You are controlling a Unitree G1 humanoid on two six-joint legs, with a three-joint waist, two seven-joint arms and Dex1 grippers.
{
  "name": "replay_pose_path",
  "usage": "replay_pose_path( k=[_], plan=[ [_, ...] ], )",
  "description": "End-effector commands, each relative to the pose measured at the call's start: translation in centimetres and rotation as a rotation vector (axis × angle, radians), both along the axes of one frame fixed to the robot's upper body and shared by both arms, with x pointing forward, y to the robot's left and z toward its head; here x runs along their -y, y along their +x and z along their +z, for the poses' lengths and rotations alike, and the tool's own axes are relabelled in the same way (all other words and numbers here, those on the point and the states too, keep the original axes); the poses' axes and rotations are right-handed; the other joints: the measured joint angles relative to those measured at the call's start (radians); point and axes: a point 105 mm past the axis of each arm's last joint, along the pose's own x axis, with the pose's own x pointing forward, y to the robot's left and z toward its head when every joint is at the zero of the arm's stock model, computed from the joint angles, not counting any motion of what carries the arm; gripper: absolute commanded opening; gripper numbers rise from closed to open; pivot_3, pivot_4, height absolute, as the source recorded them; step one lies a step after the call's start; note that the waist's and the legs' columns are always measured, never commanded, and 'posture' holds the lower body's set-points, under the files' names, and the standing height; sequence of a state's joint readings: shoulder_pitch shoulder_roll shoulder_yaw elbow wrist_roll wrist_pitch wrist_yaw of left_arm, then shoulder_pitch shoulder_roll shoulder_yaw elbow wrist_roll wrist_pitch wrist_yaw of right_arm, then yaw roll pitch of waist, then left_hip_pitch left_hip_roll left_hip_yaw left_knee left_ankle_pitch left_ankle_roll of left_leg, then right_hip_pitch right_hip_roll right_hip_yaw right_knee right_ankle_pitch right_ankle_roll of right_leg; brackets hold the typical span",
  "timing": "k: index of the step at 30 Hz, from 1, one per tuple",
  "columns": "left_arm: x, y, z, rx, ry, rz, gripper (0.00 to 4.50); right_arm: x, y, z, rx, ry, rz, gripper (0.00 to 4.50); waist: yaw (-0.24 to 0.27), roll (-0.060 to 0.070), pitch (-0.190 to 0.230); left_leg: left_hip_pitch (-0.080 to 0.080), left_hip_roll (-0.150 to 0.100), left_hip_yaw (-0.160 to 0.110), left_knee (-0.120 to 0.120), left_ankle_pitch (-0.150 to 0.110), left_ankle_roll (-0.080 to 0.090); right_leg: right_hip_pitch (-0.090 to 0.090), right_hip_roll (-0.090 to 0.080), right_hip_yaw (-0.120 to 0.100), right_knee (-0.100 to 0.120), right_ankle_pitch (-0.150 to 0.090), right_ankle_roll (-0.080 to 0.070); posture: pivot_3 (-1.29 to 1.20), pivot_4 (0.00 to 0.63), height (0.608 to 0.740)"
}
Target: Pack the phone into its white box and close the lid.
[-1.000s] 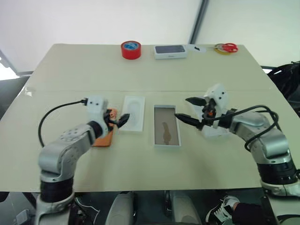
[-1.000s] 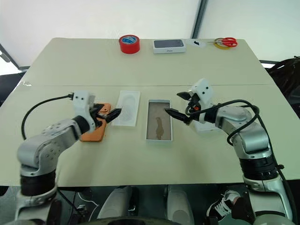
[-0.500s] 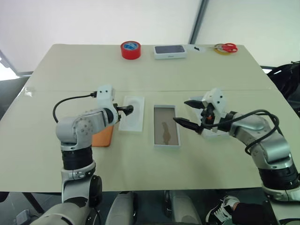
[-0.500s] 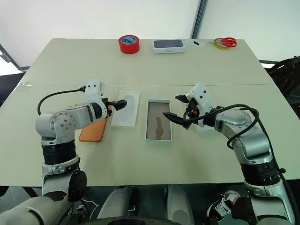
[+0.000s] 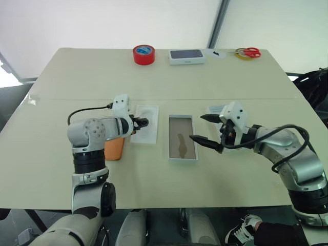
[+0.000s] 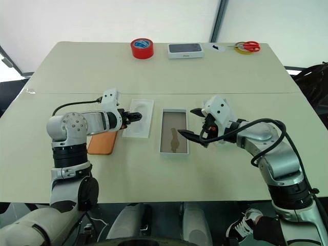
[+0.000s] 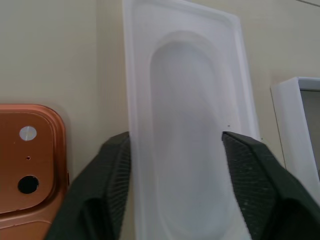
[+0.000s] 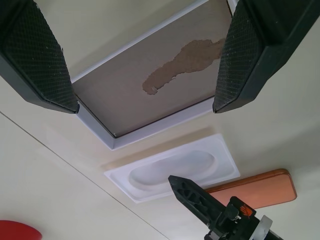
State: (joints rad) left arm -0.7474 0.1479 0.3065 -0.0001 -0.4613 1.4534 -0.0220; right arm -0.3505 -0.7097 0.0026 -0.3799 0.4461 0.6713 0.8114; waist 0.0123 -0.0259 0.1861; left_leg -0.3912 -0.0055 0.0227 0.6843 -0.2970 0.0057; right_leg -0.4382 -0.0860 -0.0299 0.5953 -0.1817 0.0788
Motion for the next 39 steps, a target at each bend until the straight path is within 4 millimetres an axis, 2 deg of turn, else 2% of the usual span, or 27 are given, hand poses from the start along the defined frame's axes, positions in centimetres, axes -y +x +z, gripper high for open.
replay_pose_path(
  k=[1, 3, 11, 14, 18, 21, 24, 28, 31, 39],
  plan=[
    [0.0, 0.1, 0.8, 0.029, -0.013, 0.0, 1.13, -0.9, -0.8, 0.7, 0.028, -0.039, 0.06, 4.5, 0.0, 0.0, 0.0, 0.0, 0.0, 0.0, 0.0, 0.0, 0.0, 0.0, 0.0, 0.0, 0.0, 0.0, 0.0, 0.0, 0.15, 0.732],
    [-0.1, 0.2, 0.8, 0.031, -0.013, 0.008, 0.07, -1.3, -1.3, 0.3, -0.018, -0.055, 0.085, 4.5, 0.0, 0.0, 0.0, 0.0, 0.0, 0.0, 0.0, 0.0, 0.0, 0.0, 0.0, 0.0, 0.0, 0.0, 0.0, 0.0, 0.15, 0.732],
    [-0.8, 0.3, 1.6, 0.055, -0.092, 0.049, 0.02, -3.2, -3.7, -1.3, -0.141, -0.188, 0.237, 4.5, -0.001, 0.0, 0.0, 0.0, 0.0, 0.0, 0.0, 0.0, 0.0, 0.0, 0.0, 0.0, 0.0, 0.0, 0.0, 0.0, 0.15, 0.732],
    [-1.1, 0.3, 1.7, 0.058, -0.116, 0.061, 0.02, -4.3, -4.4, -2.9, -0.172, -0.264, 0.292, 4.5, -0.001, 0.0, 0.0, 0.0, 0.0, 0.0, 0.0, 0.0, 0.0, 0.0, 0.0, 0.0, 0.0, 0.0, 0.0, 0.0, 0.15, 0.732],
    [-1.3, 0.2, 2.1, 0.068, -0.125, 0.065, 0.02, -4.8, -4.0, -5.7, -0.189, -0.388, 0.31, 4.5, -0.001, 0.0, 0.0, 0.0, 0.0, 0.0, 0.0, 0.0, -0.001, 0.0, 0.0, 0.0, 0.0, 0.0, 0.0, 0.0, 0.15, 0.732],
    [-1.5, 0.1, 2.1, 0.07, -0.122, 0.069, 0.0, -5.2, -3.0, -6.7, -0.179, -0.427, 0.287, 3.64, -0.001, 0.0, 0.0, 0.0, -0.001, 0.0, 0.0, 0.001, -0.001, 0.0, -0.001, 0.0, 0.0, 0.0, 0.0, 0.0, 0.15, 0.732],
    [-1.7, 0.0, 2.3, 0.08, -0.129, 0.074, 0.0, -5.2, -2.7, -7.1, -0.165, -0.454, 0.291, 2.02, -0.001, 0.0, 0.0, 0.0, -0.001, 0.0, 0.0, 0.001, -0.002, 0.0, -0.001, 0.0, 0.0, 0.0, 0.0, 0.0, 0.15, 0.732],
    [-2.0, -0.1, 2.6, 0.089, -0.155, 0.091, 0.0, -5.4, -2.6, -7.2, -0.133, -0.472, 0.32, 0.16, -0.001, 0.0, 0.0, 0.0, -0.001, 0.0, 0.0, 0.001, -0.002, 0.0, -0.001, 0.0, 0.0, 0.0, 0.0, 0.0, 0.15, 0.732],
    [-2.8, 0.0, 3.2, 0.108, -0.172, 0.115, 0.0, -6.0, -2.6, -6.6, -0.097, -0.456, 0.355, 0.07, -0.002, 0.0, 0.0, 0.0, -0.001, 0.0, 0.0, 0.001, -0.002, 0.0, -0.001, 0.0, 0.0, 0.0, 0.0, 0.0, 0.15, 0.732],
    [-8.0, 0.1, 6.3, 0.197, -0.209, 0.257, 0.0, -9.0, -1.6, -5.8, 0.019, -0.453, 0.455, 0.07, -0.01, -0.001, 0.0, 0.0, 0.0, -0.001, 0.0, 0.002, -0.004, -0.001, 0.0, -0.001, 0.001, 0.0, 0.0, 0.0, 0.15, 0.732]
  ],
)
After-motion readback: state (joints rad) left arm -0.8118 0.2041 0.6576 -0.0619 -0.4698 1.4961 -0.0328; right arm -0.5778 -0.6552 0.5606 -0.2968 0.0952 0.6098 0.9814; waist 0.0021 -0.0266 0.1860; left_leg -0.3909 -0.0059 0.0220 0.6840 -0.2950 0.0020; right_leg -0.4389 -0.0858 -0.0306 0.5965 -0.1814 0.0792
